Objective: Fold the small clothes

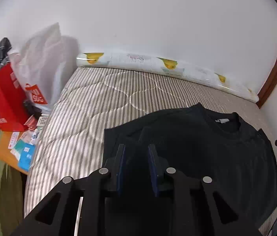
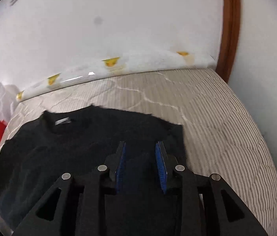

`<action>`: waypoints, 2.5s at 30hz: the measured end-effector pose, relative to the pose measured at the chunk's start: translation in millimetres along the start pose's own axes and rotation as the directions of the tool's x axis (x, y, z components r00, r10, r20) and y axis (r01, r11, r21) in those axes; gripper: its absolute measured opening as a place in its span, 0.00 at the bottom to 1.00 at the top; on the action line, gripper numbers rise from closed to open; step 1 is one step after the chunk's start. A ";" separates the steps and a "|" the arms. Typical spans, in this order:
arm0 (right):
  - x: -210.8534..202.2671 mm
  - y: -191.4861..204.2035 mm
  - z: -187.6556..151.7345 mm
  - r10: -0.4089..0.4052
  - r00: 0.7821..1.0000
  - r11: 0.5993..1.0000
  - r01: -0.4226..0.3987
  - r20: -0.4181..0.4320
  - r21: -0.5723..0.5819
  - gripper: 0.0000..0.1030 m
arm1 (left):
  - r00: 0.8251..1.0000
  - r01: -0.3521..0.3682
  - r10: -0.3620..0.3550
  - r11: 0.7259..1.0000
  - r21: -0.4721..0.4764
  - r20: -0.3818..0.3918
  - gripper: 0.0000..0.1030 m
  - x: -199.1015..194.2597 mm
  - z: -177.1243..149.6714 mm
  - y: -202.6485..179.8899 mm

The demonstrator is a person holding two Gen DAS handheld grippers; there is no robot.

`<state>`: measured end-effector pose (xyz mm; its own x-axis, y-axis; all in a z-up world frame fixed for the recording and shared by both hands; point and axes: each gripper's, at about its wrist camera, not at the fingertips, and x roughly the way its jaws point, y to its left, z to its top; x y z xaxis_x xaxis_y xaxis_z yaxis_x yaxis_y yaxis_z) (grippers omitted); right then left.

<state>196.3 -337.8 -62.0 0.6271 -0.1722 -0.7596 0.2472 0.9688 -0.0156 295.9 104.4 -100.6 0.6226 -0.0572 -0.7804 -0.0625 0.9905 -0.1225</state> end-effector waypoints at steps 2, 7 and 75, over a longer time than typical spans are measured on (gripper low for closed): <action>-11.9 18.3 -9.3 0.016 1.000 1.000 -0.015 0.020 -0.012 0.36 | 1.000 0.001 -0.001 1.000 -0.001 0.004 0.22 -11.7 -8.0 3.5; -36.1 59.8 -38.1 0.088 0.995 0.995 -0.086 0.051 -0.043 0.46 | 0.997 0.080 -0.080 0.997 -0.018 -0.014 0.22 -39.1 -38.6 17.1; -120.1 -13.7 -136.5 0.010 0.993 0.995 0.002 0.121 -0.104 0.40 | 0.862 0.502 -0.506 0.862 0.072 0.040 0.11 -102.4 -91.6 -154.4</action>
<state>16.8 -306.0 -59.2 0.7147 -0.1825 -0.6752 0.1702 0.9817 -0.0852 170.3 -54.2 -58.0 0.5992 -0.5452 -0.5863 0.3149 0.8338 -0.4535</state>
